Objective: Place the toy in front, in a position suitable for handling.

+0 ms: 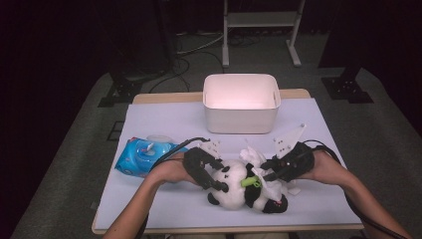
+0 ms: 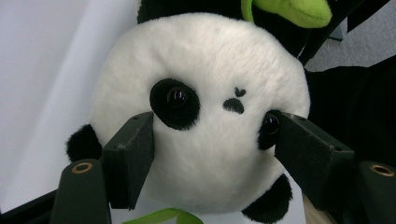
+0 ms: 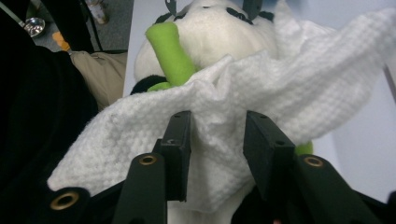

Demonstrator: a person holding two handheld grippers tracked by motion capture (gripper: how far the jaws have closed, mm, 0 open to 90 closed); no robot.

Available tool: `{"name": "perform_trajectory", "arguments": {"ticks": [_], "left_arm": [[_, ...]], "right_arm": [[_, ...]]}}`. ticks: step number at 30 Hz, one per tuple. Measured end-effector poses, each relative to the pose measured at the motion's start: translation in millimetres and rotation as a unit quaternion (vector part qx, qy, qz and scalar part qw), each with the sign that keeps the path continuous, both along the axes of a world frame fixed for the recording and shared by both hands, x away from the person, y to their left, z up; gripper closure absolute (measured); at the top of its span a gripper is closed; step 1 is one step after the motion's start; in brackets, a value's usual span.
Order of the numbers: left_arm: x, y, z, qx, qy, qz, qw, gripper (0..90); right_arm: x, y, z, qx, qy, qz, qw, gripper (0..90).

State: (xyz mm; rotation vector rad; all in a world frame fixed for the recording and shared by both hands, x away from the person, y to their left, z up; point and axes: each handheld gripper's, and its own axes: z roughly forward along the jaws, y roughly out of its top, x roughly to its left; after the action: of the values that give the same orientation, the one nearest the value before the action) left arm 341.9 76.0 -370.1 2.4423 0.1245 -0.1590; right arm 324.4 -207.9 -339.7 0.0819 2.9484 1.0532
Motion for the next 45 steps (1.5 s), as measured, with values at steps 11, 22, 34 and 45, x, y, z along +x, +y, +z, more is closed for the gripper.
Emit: {"name": "perform_trajectory", "arguments": {"ticks": [11, 22, 34, 45], "left_arm": [[0.0, -1.2, -1.9, 0.0, -0.009, 0.008, 0.9999, 24.2], [3.7, -11.9, -2.3, -0.003, -0.017, 0.016, 0.9997, 15.5], [5.2, -11.8, -2.6, 0.0, -0.012, 0.02, 0.9997, 15.6], [5.7, -10.1, -3.7, -0.002, -0.009, 0.025, 0.9996, 15.5]], "right_arm": [[2.0, 3.2, -8.8, 0.016, -0.008, -0.033, 0.9993, 81.1], [-0.5, -13.5, -11.9, 0.033, 0.007, -0.044, 0.9984, 85.7], [-13.9, -52.2, -24.7, 0.041, 0.032, -0.07, 0.9962, 85.9], [-22.2, -59.2, -25.4, 0.035, 0.011, -0.074, 0.9966, 77.3]]}}
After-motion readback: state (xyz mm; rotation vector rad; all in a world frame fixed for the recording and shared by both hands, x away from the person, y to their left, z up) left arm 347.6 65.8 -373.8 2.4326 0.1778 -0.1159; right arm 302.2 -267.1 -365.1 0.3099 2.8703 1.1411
